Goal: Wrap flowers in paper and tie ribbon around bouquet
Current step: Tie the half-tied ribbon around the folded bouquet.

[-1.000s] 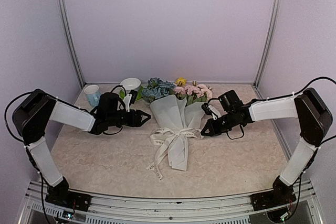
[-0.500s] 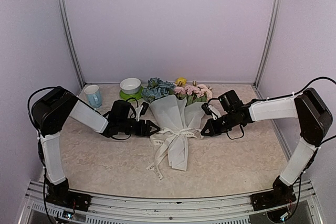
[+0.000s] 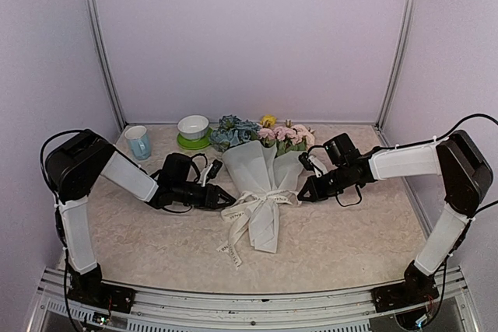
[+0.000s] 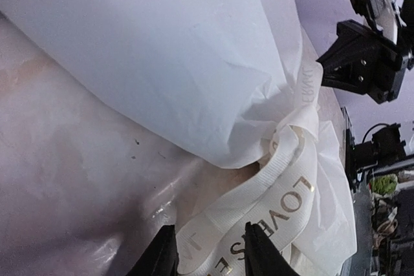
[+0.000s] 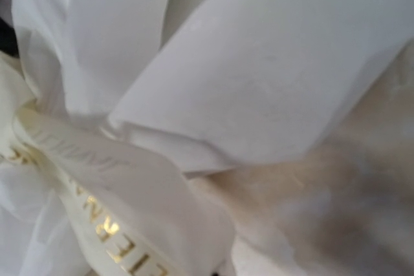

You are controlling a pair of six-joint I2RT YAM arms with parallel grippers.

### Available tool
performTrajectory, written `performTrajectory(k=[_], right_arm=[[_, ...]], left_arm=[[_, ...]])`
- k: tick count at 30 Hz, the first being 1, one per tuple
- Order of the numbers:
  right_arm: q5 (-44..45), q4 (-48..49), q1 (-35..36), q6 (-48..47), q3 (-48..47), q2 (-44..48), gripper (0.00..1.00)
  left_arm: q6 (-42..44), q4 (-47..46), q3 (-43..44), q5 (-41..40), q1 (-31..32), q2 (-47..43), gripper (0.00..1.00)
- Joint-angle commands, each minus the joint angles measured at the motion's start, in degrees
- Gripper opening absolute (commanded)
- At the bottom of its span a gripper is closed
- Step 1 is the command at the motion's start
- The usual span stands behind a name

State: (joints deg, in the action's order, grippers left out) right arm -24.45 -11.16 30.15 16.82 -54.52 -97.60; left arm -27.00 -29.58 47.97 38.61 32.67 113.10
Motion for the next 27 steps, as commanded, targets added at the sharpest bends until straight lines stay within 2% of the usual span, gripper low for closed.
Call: performTrajectory(k=[1, 5, 10, 15, 23, 27], right_arm=[[0.09, 0.22, -0.53, -0.07, 0.11, 0.62, 0.0], [0.19, 0.21, -0.51, -0.13, 0.08, 0.58, 0.0], [0.17, 0.29, -0.46, -0.08, 0.04, 0.81, 0.0], [1.7, -0.67, -0.53, -0.29, -0.06, 1.38, 0.0], [5.36, -1.84, -0.91, 0.73, 0.67, 1.76, 0.0], [5.52, -2.44, -4.25, 3.1, 5.46, 4.14, 0.0]], left_arm=[[-0.77, -2.78, -0.68, 4.21, 0.21, -1.31, 0.27], [-1.44, -4.09, -0.56, 4.94, 0.25, -1.86, 0.0], [-1.72, -3.78, -1.23, 2.7, -0.06, -3.82, 0.0], [4.01, 2.8, -1.98, -9.23, -0.26, -9.22, 0.0], [10.63, 11.61, -0.93, -19.06, -1.06, -11.45, 0.0], [12.77, 16.79, -1.38, -25.77, -2.13, -12.4, 0.0]])
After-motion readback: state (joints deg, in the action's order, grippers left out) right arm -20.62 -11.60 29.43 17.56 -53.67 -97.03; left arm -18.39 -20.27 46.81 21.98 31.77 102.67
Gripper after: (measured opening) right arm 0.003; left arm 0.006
